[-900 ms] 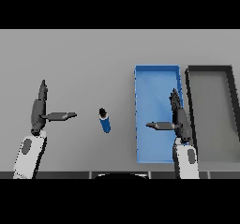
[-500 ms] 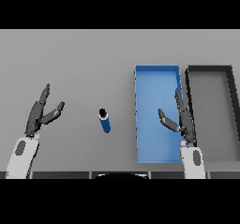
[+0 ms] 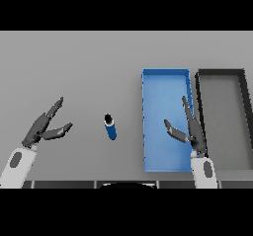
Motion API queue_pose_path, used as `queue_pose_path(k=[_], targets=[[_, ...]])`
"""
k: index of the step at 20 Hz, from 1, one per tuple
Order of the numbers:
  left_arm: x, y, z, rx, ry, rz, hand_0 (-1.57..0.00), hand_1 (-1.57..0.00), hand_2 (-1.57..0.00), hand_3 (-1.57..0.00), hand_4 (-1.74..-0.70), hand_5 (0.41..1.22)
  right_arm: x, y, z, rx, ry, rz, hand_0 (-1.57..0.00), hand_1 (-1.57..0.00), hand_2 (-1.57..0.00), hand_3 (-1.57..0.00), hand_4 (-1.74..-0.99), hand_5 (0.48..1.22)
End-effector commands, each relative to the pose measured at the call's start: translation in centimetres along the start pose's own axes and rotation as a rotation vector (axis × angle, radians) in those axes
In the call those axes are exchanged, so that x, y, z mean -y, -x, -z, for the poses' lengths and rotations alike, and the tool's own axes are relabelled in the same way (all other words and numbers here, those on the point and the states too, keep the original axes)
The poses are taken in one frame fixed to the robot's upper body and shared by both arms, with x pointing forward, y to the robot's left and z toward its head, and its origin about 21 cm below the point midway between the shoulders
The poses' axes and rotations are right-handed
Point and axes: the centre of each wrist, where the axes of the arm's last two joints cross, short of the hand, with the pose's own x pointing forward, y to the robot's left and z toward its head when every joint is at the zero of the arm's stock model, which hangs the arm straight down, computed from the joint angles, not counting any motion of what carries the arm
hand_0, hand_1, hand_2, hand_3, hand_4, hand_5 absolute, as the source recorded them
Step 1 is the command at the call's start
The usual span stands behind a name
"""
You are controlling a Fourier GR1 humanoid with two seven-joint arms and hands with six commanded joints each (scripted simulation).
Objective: Pick up the blue pipe and place it into the blue bin.
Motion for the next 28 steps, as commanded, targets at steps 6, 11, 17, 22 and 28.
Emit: queue_pose_path(k=[6, 11, 17, 22, 28], targets=[[4.7, -0.6, -0.2, -0.048, 0.218, -0.015, 0.00, 0.00, 0.00, 0.00, -1.13, 0.485, 0.0, -0.2, 0.0, -0.005, -0.005, -0.004, 0.00, 0.00, 0.00, 0.00, -1.174, 0.618], [8.4, -0.5, 1.1, -0.045, 0.299, -0.013, 0.00, 0.00, 0.00, 0.00, -1.14, 0.452, 0.4, -0.4, 0.0, -0.005, 0.001, 0.004, 0.00, 0.00, 0.00, 0.00, -1.205, 0.618], [12.0, 0.0, 3.8, 0.001, 0.302, -0.049, 0.00, 0.00, 0.00, 0.00, -1.15, 0.460, -0.1, -0.6, 0.0, -0.016, 0.000, 0.008, 0.00, 0.00, 0.00, 0.00, -1.201, 0.620], [13.7, 0.1, 6.5, 0.009, 0.311, -0.047, 0.00, 0.00, 0.00, 0.00, -1.10, 0.448, 0.3, -0.3, -0.5, -0.012, 0.007, 0.009, 0.00, 0.00, 0.00, 0.00, -1.215, 0.637], [15.8, 0.6, 7.6, 0.015, 0.328, -0.064, 0.00, 0.00, 0.00, 0.00, -1.09, 0.441, 0.9, 0.0, -0.6, -0.005, 0.017, -0.015, 0.00, 0.00, 0.00, 0.00, -1.205, 0.649]])
